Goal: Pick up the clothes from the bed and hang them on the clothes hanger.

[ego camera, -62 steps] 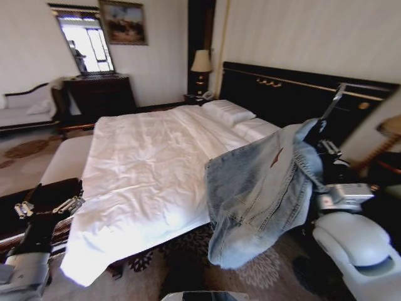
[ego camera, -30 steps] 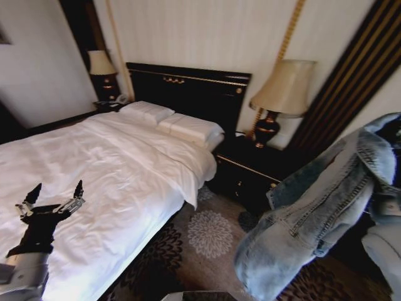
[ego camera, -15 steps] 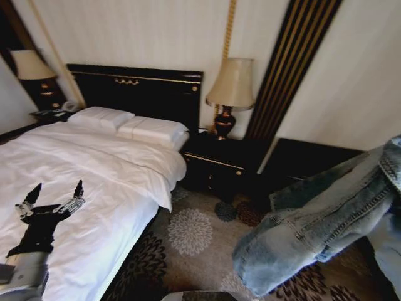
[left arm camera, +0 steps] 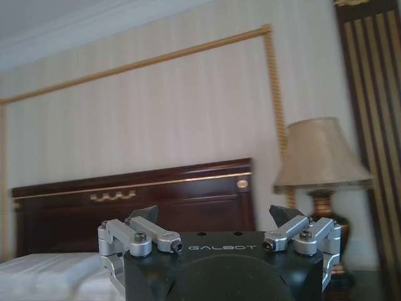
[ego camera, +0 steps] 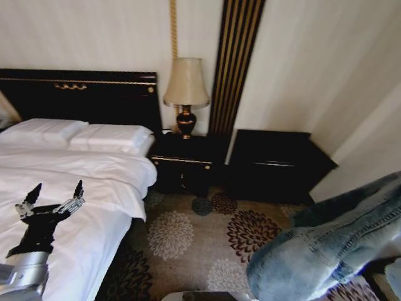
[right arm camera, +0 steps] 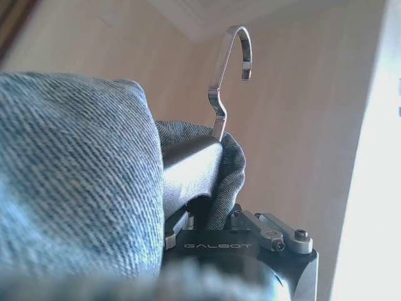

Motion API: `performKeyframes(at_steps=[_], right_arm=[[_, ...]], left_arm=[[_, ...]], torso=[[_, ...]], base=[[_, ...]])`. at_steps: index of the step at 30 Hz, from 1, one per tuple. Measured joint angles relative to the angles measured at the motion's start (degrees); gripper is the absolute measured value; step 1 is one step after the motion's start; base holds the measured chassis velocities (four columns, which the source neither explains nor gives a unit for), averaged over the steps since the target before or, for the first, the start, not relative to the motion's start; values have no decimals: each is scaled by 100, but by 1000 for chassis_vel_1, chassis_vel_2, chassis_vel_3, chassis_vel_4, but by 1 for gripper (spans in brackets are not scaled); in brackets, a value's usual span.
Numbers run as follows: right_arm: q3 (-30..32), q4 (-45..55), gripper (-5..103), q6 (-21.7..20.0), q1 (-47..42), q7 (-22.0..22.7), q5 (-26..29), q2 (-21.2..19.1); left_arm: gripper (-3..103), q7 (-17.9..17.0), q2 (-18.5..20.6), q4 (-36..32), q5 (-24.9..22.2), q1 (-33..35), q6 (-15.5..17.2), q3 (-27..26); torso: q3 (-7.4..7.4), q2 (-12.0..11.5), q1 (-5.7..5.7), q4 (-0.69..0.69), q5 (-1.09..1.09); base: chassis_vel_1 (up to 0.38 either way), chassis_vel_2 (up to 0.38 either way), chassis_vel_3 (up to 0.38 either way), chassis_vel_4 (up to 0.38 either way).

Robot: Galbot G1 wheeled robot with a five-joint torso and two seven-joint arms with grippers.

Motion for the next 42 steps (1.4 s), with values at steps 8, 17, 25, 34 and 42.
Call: performKeyframes(at_steps=[8,17,25,34,42], right_arm=[[25,1,20,14,-40,-1,40,168],[251,4,20,57,-73,-9,146,274],[478,4,20,23,-154,29,358,560],[550,3,20,55,-189,29,377,651],[533,2,20,54,-226,52,436,734]], left_arm=[[100,0,0,0,0,0,0,0],[100,0,0,0,0,0,0,0],[100,0,0,0,0,0,0,0],[100,0,0,0,0,0,0,0],[100,0,0,0,0,0,0,0]], torso=[[0,0,0,0,1],[0,0,0,1,0],[1,0,1,0,1],[0,0,0,0,1],[0,0,1,0,0]], base=[[-127,-137,-131,-127],[-132,-122,-120,-125],[-122,-121,-120,-130],[-125,-141,-124,-122],[-118,-119,-133,-125]])
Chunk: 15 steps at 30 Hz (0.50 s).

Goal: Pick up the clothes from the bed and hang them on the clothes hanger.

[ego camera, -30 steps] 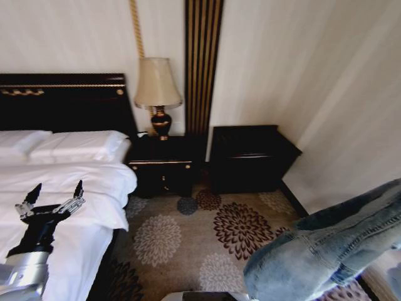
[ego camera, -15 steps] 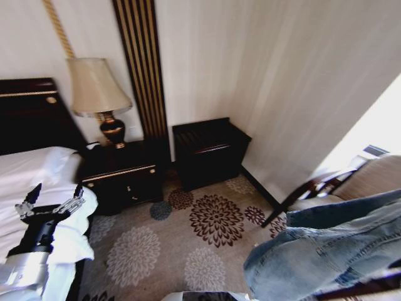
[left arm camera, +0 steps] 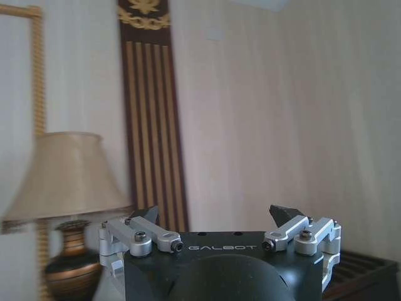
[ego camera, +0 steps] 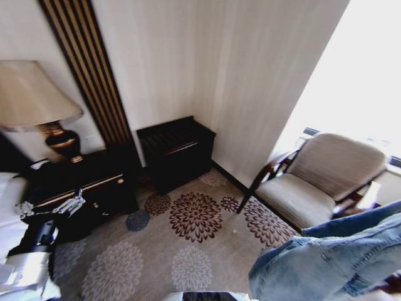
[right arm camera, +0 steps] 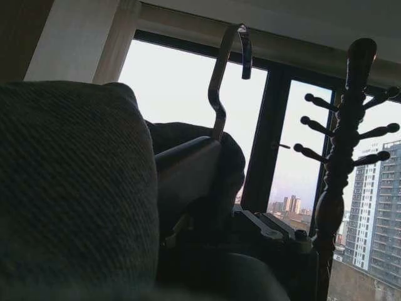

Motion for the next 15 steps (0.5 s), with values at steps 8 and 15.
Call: performKeyframes(at_steps=[8,15], right_arm=[[-89,-1,20,36,-55,-4,-26,149],[-342,-1,20,222,-99,-96,-438,288]], left_arm=[[100,0,0,0,0,0,0,0],[100,0,0,0,0,0,0,0]], torso=[[0,0,-1,-1,0],[0,0,0,0,0]], base=[[-122,-132,-127,-113],[-119,-116,-122,-129]])
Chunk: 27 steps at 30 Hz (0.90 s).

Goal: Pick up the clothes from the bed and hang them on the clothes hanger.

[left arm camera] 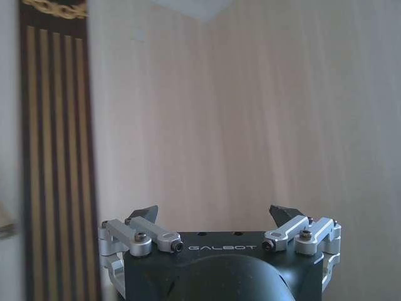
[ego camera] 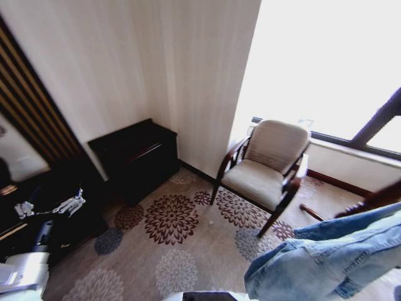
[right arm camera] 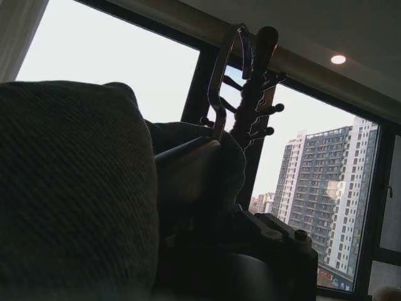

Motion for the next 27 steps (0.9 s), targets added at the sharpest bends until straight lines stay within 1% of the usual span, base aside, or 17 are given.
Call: performKeyframes(at_steps=[7,23,27], right_arm=[[-137,0,20,105,-30,-157,-126,20],[-175,0,20,132,-31,-139,-93,64],[-209,0,20,179,-45,-144,-232,90]], left_arm=[[100,0,0,0,0,0,0,0],[100,0,0,0,0,0,-1,0],[100,0,0,0,0,0,0,0]], torso=[[0,0,-1,0,0],[0,0,0,0,0],[0,0,0,0,1]], base=[[-123,-126,-126,-124],[-123,-123,-124,-125],[-133,-150,-127,-118]])
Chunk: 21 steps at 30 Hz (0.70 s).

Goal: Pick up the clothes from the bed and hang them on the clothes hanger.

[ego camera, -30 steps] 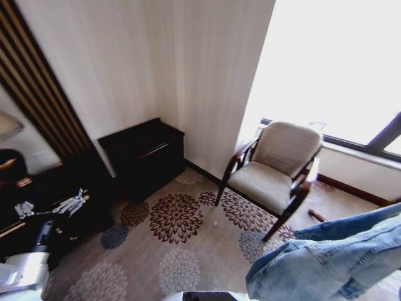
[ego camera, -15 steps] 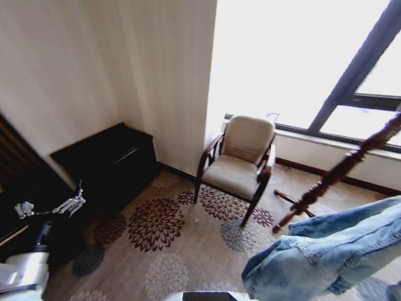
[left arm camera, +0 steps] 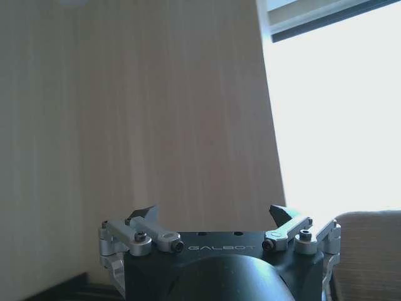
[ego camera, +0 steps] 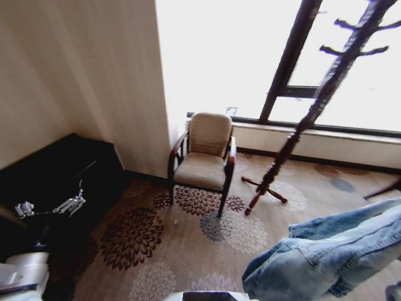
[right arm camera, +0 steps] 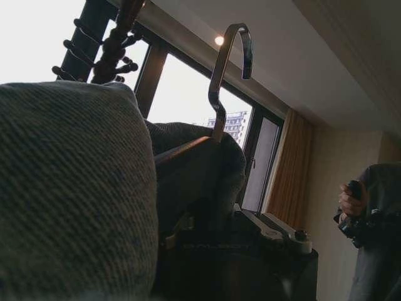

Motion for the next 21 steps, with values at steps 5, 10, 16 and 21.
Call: performKeyframes(at_steps=[5,10,16,21], right_arm=[[-92,1,20,46,2,-8,-129,16],[-248,1,20,50,-18,-9,-236,112],[-373,1,20,87,-39,-5,-300,178],[-402,1,20,106,-38,-3,-313,194]], left_arm=[[100,0,0,0,0,0,0,0],[100,0,0,0,0,0,0,0],[100,0,0,0,0,0,0,0],[100,0,0,0,0,0,0,0]], torso=[[0,0,0,-2,-2],[0,0,0,1,-1],[0,0,0,0,-2],[0,0,0,1,-1]], base=[[-110,-116,-113,-121],[-45,-41,-43,-43],[0,0,0,0],[0,0,0,0]])
